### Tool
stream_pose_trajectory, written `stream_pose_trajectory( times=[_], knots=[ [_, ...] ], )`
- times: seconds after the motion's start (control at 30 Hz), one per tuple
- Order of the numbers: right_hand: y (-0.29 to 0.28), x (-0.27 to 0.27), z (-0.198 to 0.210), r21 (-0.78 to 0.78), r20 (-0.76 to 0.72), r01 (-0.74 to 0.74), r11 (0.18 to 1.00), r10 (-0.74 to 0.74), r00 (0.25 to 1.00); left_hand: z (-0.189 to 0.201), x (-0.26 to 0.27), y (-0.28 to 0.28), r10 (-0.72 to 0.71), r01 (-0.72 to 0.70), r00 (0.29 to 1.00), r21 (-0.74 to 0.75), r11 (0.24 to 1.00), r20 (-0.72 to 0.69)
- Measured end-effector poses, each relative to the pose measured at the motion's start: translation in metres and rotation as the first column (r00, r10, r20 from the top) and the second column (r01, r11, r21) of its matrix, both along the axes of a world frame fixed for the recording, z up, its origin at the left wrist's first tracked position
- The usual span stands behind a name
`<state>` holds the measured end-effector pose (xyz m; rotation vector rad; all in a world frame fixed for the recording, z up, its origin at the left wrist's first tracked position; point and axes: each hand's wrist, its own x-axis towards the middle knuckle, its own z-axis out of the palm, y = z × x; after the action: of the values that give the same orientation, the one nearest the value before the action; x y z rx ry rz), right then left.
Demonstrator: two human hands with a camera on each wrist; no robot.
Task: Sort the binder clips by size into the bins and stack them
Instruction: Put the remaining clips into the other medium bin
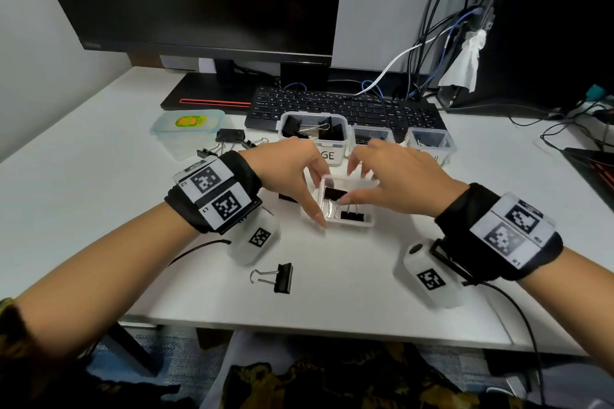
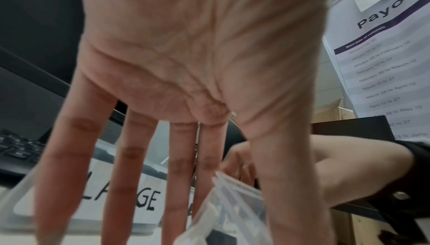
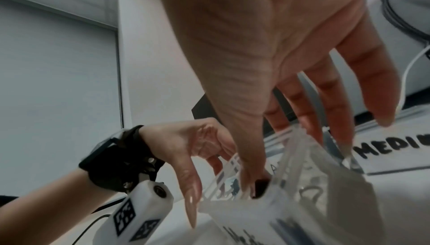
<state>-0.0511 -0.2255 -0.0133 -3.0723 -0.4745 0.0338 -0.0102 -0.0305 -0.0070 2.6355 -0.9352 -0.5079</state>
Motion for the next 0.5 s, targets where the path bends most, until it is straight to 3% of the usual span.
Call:
stream_pose_trajectory(
  times=[0.07,0.2,0.5],
  knots=[
    [0.0,0.003,-0.002,-0.052,-0.101,0.021,0.998,-0.026,0.995,0.0,-0.003,-0.001,-0.004,0.003,1.0,0.011,1.0,0.027],
    [0.006,0.011,-0.006,-0.097,-0.147,0.035,0.995,-0.049,0.988,-0.001,-0.009,-0.003,0.0,-0.005,0.992,0.044,0.999,0.126],
    [0.024,0.012,-0.009,-0.209,-0.013,0.025,0.978,-0.029,0.999,-0.001,-0.01,0.001,0.007,-0.01,0.996,0.022,1.0,0.094]
  ],
)
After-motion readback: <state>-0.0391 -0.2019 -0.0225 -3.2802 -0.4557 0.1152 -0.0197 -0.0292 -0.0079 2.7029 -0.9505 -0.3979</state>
